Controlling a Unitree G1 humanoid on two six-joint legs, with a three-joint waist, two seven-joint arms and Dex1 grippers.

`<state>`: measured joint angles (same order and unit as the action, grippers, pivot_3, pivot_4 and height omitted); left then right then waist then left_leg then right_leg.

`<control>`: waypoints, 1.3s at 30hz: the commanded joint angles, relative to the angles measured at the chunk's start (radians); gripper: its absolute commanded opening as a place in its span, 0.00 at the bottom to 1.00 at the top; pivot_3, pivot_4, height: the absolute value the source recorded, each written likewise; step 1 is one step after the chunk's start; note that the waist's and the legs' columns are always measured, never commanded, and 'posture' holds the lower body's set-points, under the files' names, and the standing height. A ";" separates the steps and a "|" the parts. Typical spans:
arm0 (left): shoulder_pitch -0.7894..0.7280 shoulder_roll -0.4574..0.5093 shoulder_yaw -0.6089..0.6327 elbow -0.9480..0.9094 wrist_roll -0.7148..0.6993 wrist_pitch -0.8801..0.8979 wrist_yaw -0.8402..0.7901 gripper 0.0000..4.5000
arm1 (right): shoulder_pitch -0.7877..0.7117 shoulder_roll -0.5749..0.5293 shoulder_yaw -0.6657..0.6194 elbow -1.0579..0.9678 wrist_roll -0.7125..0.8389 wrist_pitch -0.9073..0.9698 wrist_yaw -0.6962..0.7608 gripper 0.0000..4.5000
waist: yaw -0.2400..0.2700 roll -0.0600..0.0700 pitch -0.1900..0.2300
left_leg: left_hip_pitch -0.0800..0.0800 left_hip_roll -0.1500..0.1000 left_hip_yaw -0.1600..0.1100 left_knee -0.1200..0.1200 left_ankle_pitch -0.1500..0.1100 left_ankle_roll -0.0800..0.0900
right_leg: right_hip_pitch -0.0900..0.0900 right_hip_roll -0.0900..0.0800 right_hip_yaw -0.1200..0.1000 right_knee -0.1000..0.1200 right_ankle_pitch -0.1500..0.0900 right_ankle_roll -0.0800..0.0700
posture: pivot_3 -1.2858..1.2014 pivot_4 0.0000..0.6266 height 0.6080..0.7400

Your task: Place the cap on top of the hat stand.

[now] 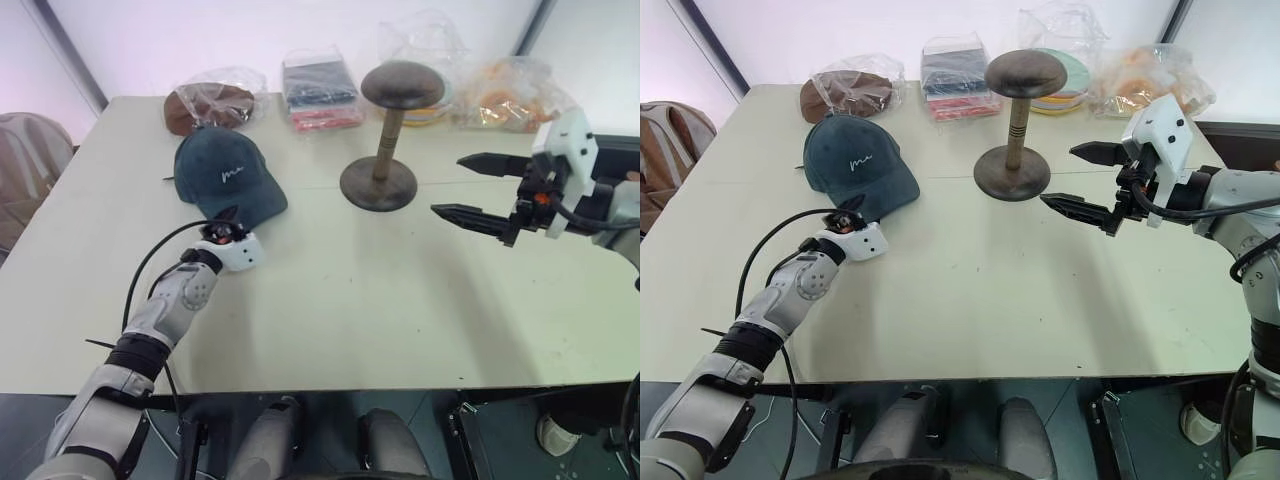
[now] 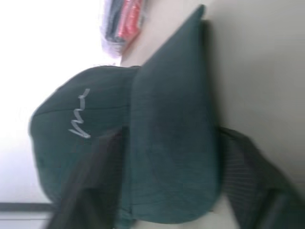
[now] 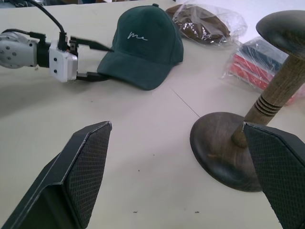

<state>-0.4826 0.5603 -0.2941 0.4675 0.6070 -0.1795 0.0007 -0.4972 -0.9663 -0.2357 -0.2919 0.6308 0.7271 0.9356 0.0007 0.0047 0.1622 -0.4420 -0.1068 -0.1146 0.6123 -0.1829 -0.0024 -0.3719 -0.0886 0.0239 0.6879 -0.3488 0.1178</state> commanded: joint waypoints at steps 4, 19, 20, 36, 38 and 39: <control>0.037 0.012 0.016 0.034 0.012 0.032 0.015 0.01 | -0.029 -0.020 -0.019 -0.011 0.000 -0.019 0.008 1.00 | 0.005 0.004 -0.005 | 0.001 0.000 0.000 0.000 0.000 0.000 | 0.001 0.000 0.000 0.000 0.000 0.000 | 0.52 0.24 1.00; 0.073 0.039 0.083 -0.122 0.049 -0.060 0.237 0.01 | -0.046 -0.022 -0.006 0.004 -0.009 -0.019 0.018 1.00 | 0.002 0.003 -0.004 | -0.001 0.000 0.000 0.000 0.000 0.000 | -0.001 0.000 0.001 0.000 0.000 0.000 | 0.52 0.24 1.00; 0.077 0.041 0.089 -0.144 0.053 -0.069 0.255 0.01 | -0.050 -0.021 -0.004 0.006 -0.010 -0.018 0.019 1.00 | 0.004 0.003 -0.004 | -0.002 0.000 0.000 0.000 0.000 0.000 | -0.001 0.000 0.001 0.000 0.000 0.000 | 0.52 0.24 1.00; 0.041 0.002 0.165 -0.392 0.043 -0.099 0.287 0.01 | -0.108 -0.069 -0.013 0.110 -0.035 -0.042 0.070 1.00 | 0.013 0.002 -0.003 | -0.003 -0.001 0.000 0.000 0.000 0.000 | -0.001 -0.001 0.000 -0.001 0.000 0.000 | 0.52 0.24 1.00; 0.000 -0.009 0.167 -0.403 0.039 -0.099 0.275 0.01 | -0.101 -0.087 -0.027 0.125 -0.038 -0.043 0.082 1.00 | 0.013 0.002 -0.003 | -0.003 -0.001 0.000 0.000 0.000 0.000 | -0.001 -0.001 0.000 -0.001 0.000 0.000 | 0.52 0.24 1.00; -0.020 -0.013 0.166 -0.407 0.039 -0.100 0.270 0.01 | -0.096 -0.095 -0.033 0.131 -0.039 -0.043 0.087 1.00 | 0.014 0.002 -0.003 | -0.003 -0.001 0.000 0.000 0.000 0.000 | -0.001 -0.001 0.000 -0.001 0.000 0.000 | 0.52 0.24 1.00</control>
<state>-0.4634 0.5471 -0.1659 0.1112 0.6638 -0.2712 0.2713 -0.5738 -1.0308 -0.2127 -0.1593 0.5919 0.7060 1.0119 0.0146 0.0062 0.1590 -0.4451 -0.1080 -0.1143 0.6127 -0.1830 -0.0023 -0.3731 -0.0896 0.0231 0.6865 -0.3487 0.1179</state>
